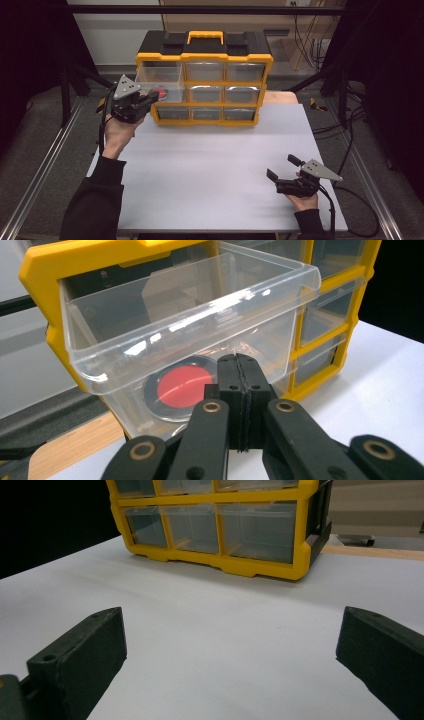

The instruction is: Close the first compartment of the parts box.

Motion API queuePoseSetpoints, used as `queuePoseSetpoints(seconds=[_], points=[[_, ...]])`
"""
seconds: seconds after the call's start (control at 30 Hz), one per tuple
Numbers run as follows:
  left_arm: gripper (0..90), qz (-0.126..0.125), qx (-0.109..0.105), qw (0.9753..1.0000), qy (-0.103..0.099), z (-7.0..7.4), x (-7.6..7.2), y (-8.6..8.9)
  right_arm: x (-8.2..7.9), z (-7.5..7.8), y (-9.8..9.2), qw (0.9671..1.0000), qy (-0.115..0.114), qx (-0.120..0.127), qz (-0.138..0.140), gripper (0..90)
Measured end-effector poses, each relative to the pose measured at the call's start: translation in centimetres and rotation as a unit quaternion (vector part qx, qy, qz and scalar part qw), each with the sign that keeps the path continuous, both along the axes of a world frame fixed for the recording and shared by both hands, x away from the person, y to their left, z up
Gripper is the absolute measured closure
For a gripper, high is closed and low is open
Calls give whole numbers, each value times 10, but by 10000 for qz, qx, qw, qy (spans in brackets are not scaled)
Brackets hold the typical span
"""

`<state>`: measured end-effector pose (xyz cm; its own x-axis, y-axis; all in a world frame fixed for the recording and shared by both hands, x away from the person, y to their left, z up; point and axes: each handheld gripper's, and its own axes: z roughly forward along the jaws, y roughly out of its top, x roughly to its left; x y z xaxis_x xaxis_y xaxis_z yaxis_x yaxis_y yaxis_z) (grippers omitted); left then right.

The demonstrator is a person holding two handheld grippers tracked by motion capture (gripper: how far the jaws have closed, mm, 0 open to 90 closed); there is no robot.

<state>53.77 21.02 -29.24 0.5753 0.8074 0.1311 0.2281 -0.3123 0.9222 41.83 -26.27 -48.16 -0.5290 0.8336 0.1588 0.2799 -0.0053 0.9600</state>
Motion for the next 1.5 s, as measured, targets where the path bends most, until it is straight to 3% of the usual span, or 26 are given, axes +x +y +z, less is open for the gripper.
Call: queuePoseSetpoints(seconds=[1.5], points=[[893,181,154,9997,13,-1,27,-2,0,0,0,10000,-7,-14,-8,3]])
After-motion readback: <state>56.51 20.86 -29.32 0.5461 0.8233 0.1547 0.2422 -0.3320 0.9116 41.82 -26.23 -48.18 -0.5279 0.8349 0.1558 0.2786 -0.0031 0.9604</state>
